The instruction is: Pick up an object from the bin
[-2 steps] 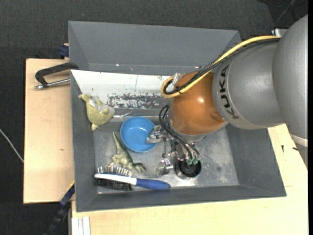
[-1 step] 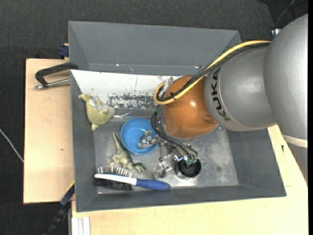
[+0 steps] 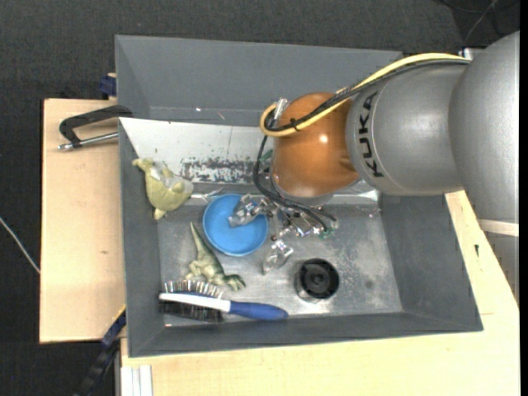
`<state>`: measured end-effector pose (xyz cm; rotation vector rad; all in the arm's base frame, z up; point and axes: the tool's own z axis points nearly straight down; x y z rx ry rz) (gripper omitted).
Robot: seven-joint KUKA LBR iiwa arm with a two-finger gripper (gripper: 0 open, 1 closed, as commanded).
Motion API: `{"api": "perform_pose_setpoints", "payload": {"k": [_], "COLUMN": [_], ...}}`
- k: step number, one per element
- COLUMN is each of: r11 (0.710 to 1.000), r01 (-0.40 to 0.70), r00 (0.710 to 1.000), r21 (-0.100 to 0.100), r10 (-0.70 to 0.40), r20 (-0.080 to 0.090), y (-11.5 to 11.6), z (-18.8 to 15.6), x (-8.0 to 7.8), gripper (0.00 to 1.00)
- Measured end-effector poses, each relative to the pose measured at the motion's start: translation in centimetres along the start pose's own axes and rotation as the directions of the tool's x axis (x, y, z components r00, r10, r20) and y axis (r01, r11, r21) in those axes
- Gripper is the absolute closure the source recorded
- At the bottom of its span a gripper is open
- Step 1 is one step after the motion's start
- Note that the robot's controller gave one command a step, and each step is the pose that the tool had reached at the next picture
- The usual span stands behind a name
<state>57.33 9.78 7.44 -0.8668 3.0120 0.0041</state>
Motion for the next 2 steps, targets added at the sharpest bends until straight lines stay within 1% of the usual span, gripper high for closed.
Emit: {"api": "perform_pose_setpoints", "payload": {"k": [1, 2], "r11": [1.000, 1.000], "r01": [0.001, -0.004], "r00": [1.000, 1.000], "r21": [-0.001, 0.005], "r10": [-0.001, 0.004], "r20": [-0.007, 0.006], "y": [0.0, 1.8], "z": [-0.4, -17.3], "x": [0.0, 2.7], "gripper": [1.00, 1.00]}}
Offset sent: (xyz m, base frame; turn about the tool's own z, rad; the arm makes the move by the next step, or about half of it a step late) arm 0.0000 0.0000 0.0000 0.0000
